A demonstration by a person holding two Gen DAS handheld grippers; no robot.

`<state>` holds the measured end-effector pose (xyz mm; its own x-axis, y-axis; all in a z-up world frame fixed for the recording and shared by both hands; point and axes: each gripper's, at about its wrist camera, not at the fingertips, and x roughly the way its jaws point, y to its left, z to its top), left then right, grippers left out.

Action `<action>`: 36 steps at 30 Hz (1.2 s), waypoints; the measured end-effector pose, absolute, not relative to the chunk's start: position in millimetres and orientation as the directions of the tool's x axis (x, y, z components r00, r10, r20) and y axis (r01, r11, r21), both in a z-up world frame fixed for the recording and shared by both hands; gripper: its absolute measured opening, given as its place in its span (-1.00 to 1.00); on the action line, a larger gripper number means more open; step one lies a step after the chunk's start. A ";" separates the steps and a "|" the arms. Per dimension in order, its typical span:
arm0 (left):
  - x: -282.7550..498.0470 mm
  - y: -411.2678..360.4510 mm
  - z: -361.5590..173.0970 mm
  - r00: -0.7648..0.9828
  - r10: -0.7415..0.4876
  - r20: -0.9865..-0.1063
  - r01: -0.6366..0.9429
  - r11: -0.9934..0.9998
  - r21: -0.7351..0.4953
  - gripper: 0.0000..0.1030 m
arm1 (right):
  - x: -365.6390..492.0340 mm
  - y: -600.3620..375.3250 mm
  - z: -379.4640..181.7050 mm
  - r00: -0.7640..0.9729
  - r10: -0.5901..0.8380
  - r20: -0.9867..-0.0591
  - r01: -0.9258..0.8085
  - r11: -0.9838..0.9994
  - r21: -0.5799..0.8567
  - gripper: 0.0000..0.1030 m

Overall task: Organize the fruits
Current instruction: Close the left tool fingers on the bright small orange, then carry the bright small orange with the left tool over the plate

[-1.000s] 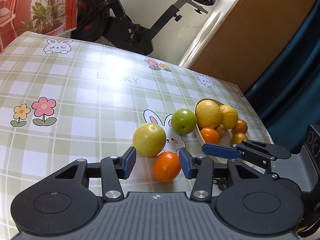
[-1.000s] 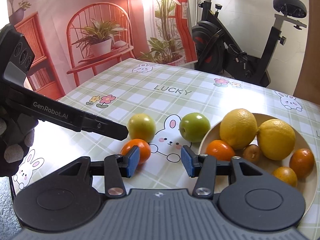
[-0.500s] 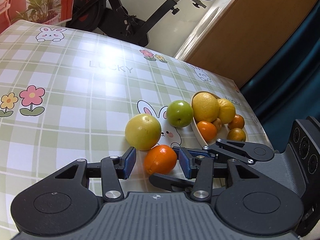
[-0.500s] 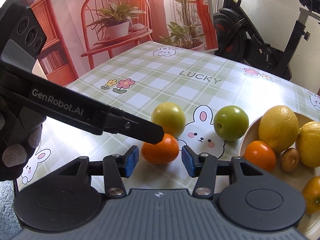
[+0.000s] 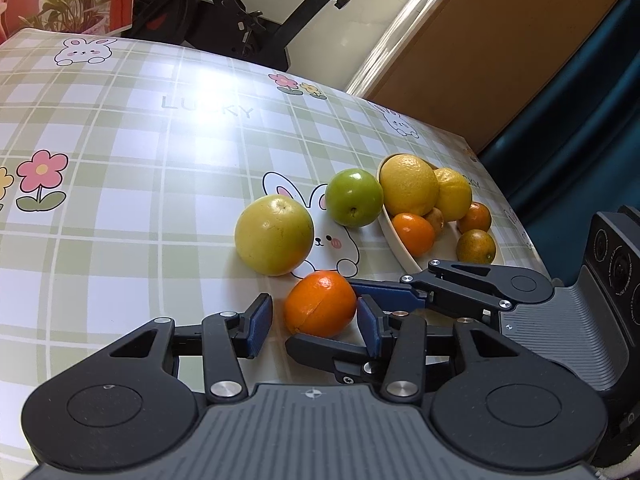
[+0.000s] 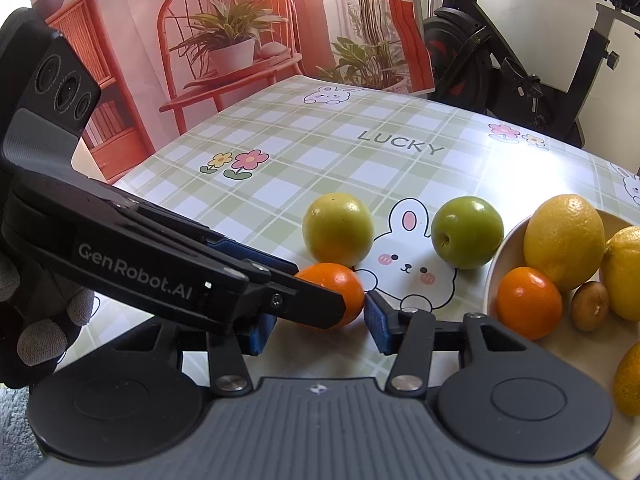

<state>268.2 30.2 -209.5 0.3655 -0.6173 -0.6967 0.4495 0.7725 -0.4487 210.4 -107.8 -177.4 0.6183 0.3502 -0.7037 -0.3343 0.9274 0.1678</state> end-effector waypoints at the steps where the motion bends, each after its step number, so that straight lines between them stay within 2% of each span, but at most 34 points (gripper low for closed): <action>1: 267.7 29.8 -209.9 0.364 -0.620 -0.696 0.453 0.770 -0.449 -0.09 | 209.4 -108.0 -177.9 0.617 0.353 -0.703 -0.333 0.927 0.173 -0.02; 4: 264.8 27.0 -209.3 0.362 -0.624 -0.692 0.469 0.764 -0.443 -0.17 | 206.4 -108.6 -179.0 0.618 0.362 -0.698 -0.330 0.925 0.188 -0.06; 26: 247.9 17.7 -209.9 0.335 -0.599 -0.727 0.526 0.759 -0.383 -0.19 | 180.4 -111.8 -180.9 0.626 0.371 -0.686 -0.316 0.925 0.211 -0.09; 36: 247.1 32.8 -206.9 0.355 -0.629 -0.691 0.475 0.758 -0.447 -0.33 | 177.9 -114.8 -181.5 0.639 0.363 -0.678 -0.303 0.929 0.212 -0.09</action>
<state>247.1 32.8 -206.9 0.3554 -0.6295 -0.6910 0.4750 0.7583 -0.4465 177.9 -114.8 -181.5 0.6389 0.3634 -0.6781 -0.3032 0.9290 0.2122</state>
